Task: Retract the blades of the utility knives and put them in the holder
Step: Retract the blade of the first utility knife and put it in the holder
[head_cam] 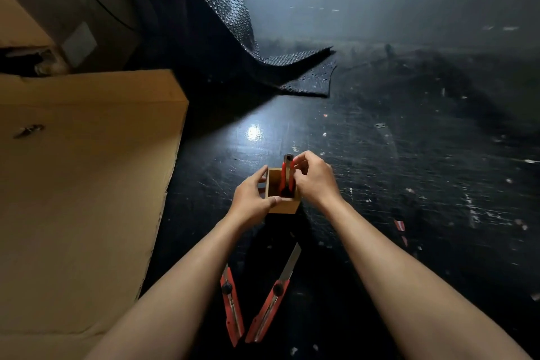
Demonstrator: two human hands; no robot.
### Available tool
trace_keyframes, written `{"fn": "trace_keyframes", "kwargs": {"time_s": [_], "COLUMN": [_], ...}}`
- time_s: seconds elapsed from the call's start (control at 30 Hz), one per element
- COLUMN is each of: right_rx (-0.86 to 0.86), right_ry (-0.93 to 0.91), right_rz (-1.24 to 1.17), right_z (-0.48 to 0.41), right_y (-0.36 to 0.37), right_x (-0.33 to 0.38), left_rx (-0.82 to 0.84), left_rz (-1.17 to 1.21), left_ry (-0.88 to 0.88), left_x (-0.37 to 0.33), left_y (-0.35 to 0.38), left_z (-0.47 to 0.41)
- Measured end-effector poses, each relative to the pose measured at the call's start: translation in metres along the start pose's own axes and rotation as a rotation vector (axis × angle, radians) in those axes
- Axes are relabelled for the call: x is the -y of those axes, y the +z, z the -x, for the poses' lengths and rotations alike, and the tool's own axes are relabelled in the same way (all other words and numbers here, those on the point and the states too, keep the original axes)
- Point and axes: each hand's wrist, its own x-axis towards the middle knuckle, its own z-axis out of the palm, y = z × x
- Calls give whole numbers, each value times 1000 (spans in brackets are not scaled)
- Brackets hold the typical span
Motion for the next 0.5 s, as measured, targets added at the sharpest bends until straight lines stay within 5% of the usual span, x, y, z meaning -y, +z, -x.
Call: {"fn": "trace_keyframes", "kwargs": {"time_s": [0.5], "right_rx": [-83], "right_ry": [-58], "right_rz": [41], "right_z": [6], "right_y": [-15], "right_x": [-3], "left_rx": [-32], "left_rz": [-97], "left_ry": [23], "left_x": [2], "left_y": [3], "left_z": [5]}}
